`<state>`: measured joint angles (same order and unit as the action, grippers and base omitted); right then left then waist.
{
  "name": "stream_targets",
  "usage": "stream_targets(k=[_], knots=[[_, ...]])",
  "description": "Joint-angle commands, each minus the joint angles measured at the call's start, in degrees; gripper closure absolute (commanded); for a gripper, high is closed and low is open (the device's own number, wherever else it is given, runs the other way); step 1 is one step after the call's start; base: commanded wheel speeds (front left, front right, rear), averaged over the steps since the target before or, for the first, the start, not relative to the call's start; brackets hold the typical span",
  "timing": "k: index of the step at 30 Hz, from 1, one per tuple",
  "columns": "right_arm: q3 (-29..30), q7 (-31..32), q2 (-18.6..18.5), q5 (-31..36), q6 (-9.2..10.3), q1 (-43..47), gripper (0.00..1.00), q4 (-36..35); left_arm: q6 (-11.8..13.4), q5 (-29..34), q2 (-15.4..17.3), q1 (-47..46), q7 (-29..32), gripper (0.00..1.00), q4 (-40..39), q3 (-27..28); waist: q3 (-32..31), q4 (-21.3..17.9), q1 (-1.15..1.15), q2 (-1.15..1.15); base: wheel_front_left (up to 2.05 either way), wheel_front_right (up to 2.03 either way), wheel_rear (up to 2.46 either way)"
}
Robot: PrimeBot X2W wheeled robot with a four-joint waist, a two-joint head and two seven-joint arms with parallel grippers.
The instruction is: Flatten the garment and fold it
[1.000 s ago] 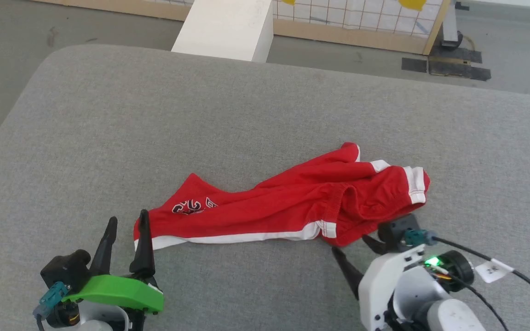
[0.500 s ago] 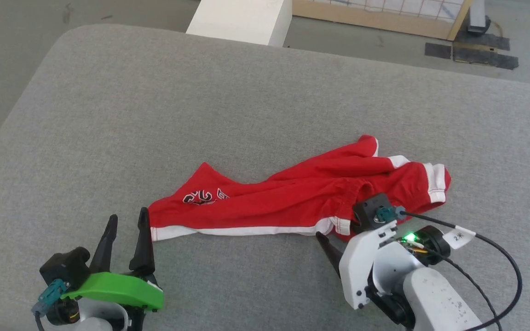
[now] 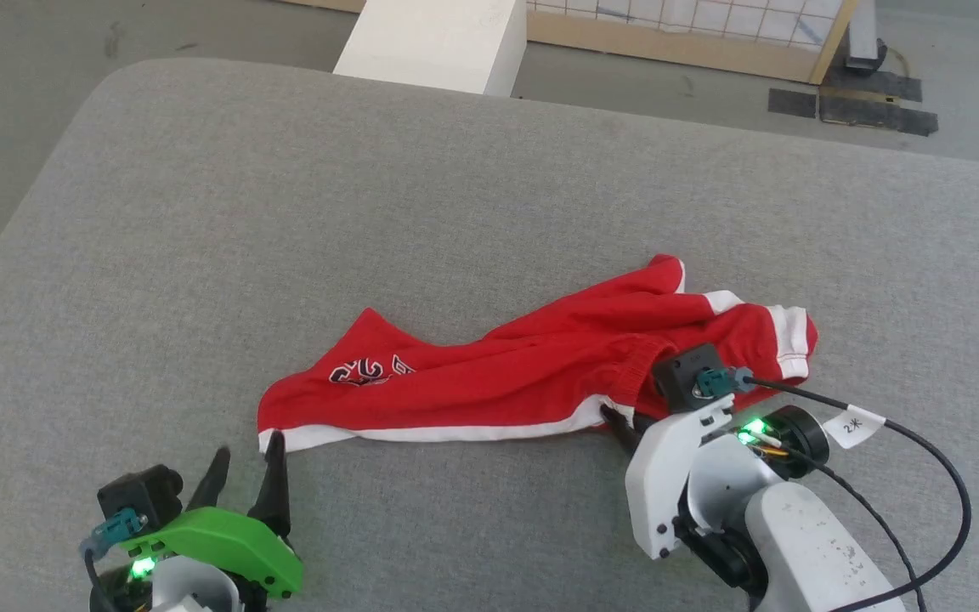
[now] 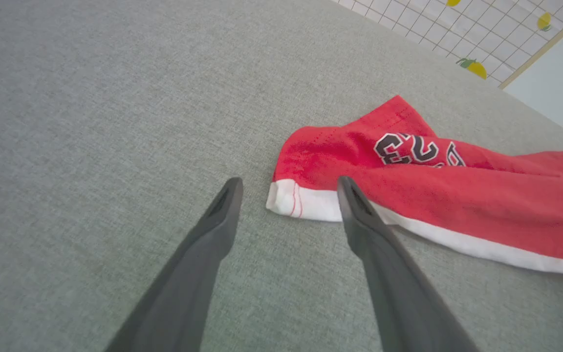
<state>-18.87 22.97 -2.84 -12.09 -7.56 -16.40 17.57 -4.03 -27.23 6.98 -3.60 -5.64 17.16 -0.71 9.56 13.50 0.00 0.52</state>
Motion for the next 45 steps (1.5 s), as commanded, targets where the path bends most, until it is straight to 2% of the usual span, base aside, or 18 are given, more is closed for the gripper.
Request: stream_targets(k=[1,4,11,12,13,14,22,32,35,39,45], knots=[[0.3,0.2,0.0,-0.5,0.08,0.4,1.00,-0.5,1.1,-0.7,0.4,0.3,2.1,0.00,0.6,0.3,-0.3,-0.4,0.00,-0.52,0.00,0.00,0.00],[0.5,0.3,0.0,-0.9,0.08,0.9,1.00,-1.1,1.8,-1.2,1.0,-0.3,5.2,0.00,1.0,0.2,-0.3,-0.6,0.00,-0.52,0.00,0.00,0.00],[0.2,1.0,0.0,-1.3,0.08,1.4,1.00,-2.1,1.3,-1.5,2.8,-4.4,9.2,0.00,4.5,-0.7,0.6,-1.0,0.00,-0.52,0.00,0.00,0.00],[0.2,1.1,0.0,-1.3,0.08,1.4,1.00,-2.2,1.0,-1.5,3.0,-4.9,9.3,0.61,5.0,-0.9,0.6,-1.1,0.00,-0.52,0.00,0.00,0.00],[0.3,1.1,0.0,-1.3,0.08,1.4,1.00,-2.3,0.6,-1.8,3.0,-5.5,8.9,0.89,5.5,-1.0,0.7,-1.2,0.00,-0.52,0.00,0.00,0.00],[0.3,1.1,0.0,-1.3,0.08,1.4,1.00,-2.3,0.3,-2.0,3.0,-5.9,8.6,1.00,5.9,-1.0,0.8,-1.3,0.00,-0.52,0.00,0.00,0.00],[1.2,0.8,0.0,-1.3,0.08,1.9,1.00,-2.5,-0.8,-4.5,2.2,-6.0,9.7,1.00,9.8,-1.3,0.8,-1.8,0.00,-0.52,0.00,0.00,0.00],[3.3,0.3,0.0,-3.0,0.08,2.2,1.00,-3.6,-1.5,-7.0,2.3,-6.7,6.1,1.00,6.6,0.5,-0.5,-1.1,0.00,-0.52,0.00,0.00,0.00],[4.5,1.5,0.0,-6.0,0.08,2.2,1.00,-5.1,-1.7,-8.5,2.7,-7.5,6.3,1.00,3.4,1.4,-1.1,-1.2,0.00,-0.52,0.00,0.00,0.00],[7.3,5.7,0.0,-14.8,0.08,0.9,1.00,-9.8,-2.2,-11.2,3.5,-9.5,8.2,1.00,-2.8,2.2,-1.6,-1.4,0.00,-0.52,0.00,0.00,0.00],[14.2,15.2,0.0,-22.2,0.08,-8.2,1.00,-18.4,-2.6,-14.2,7.4,-17.9,15.0,1.00,-11.5,2.1,-0.8,-2.2,0.00,-0.52,0.00,0.00,0.00]])
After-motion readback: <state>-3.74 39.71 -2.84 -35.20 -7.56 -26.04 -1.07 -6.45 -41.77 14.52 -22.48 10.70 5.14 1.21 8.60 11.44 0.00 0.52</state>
